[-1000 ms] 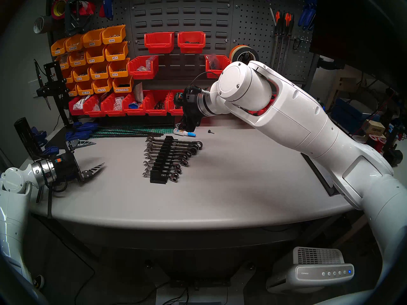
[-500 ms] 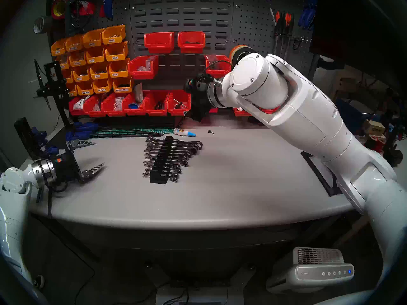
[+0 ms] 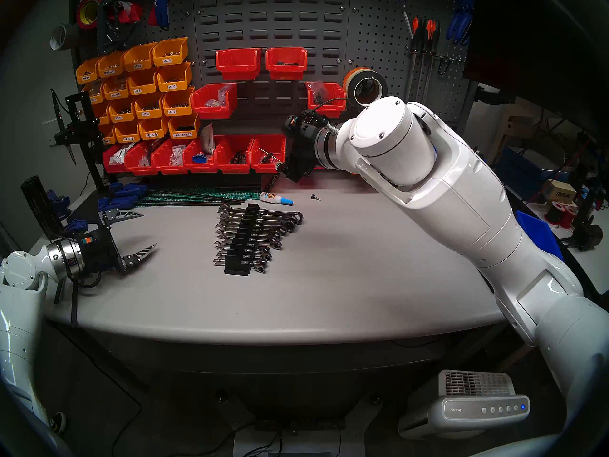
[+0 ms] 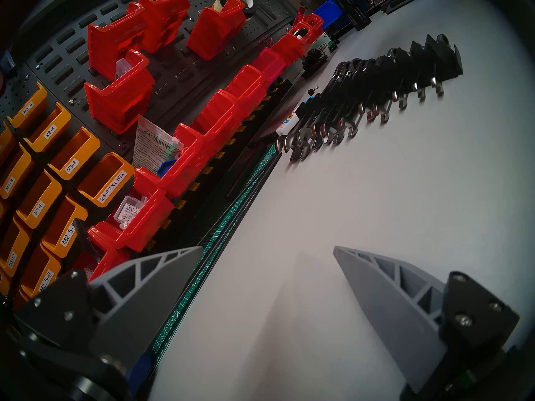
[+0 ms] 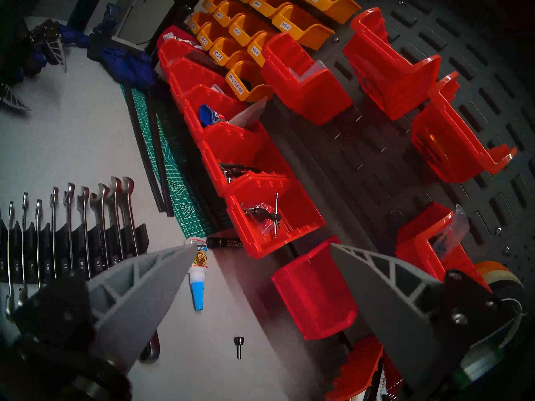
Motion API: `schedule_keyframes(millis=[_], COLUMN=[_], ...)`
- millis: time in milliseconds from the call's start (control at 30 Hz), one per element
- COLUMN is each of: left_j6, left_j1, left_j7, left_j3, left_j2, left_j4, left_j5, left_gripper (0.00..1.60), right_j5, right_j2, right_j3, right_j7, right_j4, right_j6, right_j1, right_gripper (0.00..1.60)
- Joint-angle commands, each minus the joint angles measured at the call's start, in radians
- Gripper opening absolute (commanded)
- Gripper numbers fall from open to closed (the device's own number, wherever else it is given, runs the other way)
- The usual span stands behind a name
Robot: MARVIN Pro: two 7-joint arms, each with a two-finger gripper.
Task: Put the wrenches on the table into the correct slot in the case
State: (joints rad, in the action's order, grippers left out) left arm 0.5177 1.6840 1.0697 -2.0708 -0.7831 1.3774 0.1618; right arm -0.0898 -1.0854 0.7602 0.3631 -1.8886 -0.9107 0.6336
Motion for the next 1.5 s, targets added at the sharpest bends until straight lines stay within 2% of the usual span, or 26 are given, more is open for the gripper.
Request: schedule_keyframes(millis=[0, 333, 633, 733, 1467], left_j6=[-0.002, -0.002, -0.002, -0.002, -0.002], left_j1=[-0.017, -0.017, -0.017, -0.017, -0.017], left_j7=[-0.004, -0.005, -0.004, -0.004, -0.004], left_j3=[-0.016, -0.016, -0.016, -0.016, -0.016], left_j2=[0.011, 0.011, 0.011, 0.011, 0.011], left_j4=[0.012, 0.012, 0.012, 0.012, 0.012], left_j5=[0.012, 0.012, 0.012, 0.013, 0.013], left_gripper=[1.6, 1.6, 1.6, 1.6, 1.6], right_j5=[-0.002, -0.023, -0.034, -0.05, -0.056], right_j2=[-0.058, -0.115, -0.138, -0.154, -0.162], right_j3=[0.071, 0.119, 0.157, 0.188, 0.194], right_j7=[-0.106, -0.199, -0.261, -0.286, -0.308], right_j4=[-0.031, -0.03, -0.044, -0.055, -0.063], right_j6=[0.012, 0.028, 0.043, 0.04, 0.046], right_j1=[0.051, 0.108, 0.161, 0.197, 0.212], right_gripper=[1.6, 1.6, 1.6, 1.6, 1.6])
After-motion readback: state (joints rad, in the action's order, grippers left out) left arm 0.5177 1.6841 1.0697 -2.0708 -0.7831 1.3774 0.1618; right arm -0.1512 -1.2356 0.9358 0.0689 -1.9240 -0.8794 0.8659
